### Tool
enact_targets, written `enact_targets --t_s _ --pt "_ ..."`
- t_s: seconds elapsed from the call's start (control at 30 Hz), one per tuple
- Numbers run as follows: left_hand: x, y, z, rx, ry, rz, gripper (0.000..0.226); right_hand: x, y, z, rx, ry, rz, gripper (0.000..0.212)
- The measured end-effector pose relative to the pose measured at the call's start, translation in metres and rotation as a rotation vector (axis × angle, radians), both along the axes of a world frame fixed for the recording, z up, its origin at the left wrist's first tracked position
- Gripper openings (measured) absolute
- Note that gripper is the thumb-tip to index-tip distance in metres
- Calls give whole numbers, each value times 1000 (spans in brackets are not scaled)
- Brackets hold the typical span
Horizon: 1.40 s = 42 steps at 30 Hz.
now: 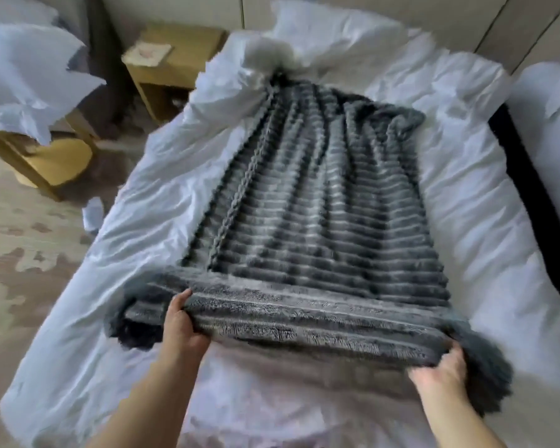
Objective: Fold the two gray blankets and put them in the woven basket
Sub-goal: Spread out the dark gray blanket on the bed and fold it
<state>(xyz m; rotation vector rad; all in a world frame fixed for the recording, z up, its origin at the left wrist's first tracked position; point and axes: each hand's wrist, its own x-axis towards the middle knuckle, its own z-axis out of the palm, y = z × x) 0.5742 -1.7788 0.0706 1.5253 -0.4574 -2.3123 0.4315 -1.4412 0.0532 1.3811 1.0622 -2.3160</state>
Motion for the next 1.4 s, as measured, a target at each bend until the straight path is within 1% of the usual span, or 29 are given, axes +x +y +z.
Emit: enact_targets --t_s 0.07,0.13,0.2,0.27,0.3,0.37,0.43,0.47,0.5,0.6,0.77,0.83,0.9,1.03,1.13,1.23,1.27,1.33,1.4 --pt "-58 -23 67 -106 131 -73 14 -64 -22 73 -50 134 3 32" --pt "-109 -42 143 -200 297 -90 13 -117 -42 160 -98 297 15 31" --pt "-144 -56 224 -274 470 -87 26 -148 -53 252 -149 516 58 32" --pt "-162 -63 294 -323 601 -76 42 -161 -57 327 -208 734 106 41" --pt "-165 -66 326 -348 651 -74 46 -161 -57 359 -231 827 121 42" --pt "-161 -67 373 -396 728 -66 46 -155 -55 408 -268 969 125 43" --pt "-148 -63 403 -435 787 -52 44 -142 -49 437 -317 1081 122 57" --pt "-140 -60 411 -452 804 -48 44 -134 -45 447 -342 1124 124 65" --pt "-130 -57 415 -467 804 -42 43 -125 -40 451 -360 1157 130 69" --pt "-101 -45 410 -481 765 -38 40 -95 -25 443 -379 1179 131 67" --pt "-42 -14 363 -480 664 -64 31 -31 8 381 -355 1073 72 68" --pt "-12 1 331 -480 621 -58 35 4 24 346 -327 1004 58 64" --pt "24 18 293 -478 576 -69 34 45 41 303 -289 935 60 56" --pt "104 52 209 -420 443 -37 35 136 78 219 -238 801 75 52" --pt "171 81 146 -384 273 17 29 209 108 158 -179 647 33 58" --pt "240 116 89 -355 121 35 13 281 140 106 -117 513 -6 44" --pt "263 128 74 -340 75 25 9 303 151 91 -94 474 -20 34" --pt "304 148 46 -295 -7 10 10 344 169 69 -68 418 -30 18" --pt "338 164 26 -248 -76 -6 21 380 184 54 -74 370 -32 16"
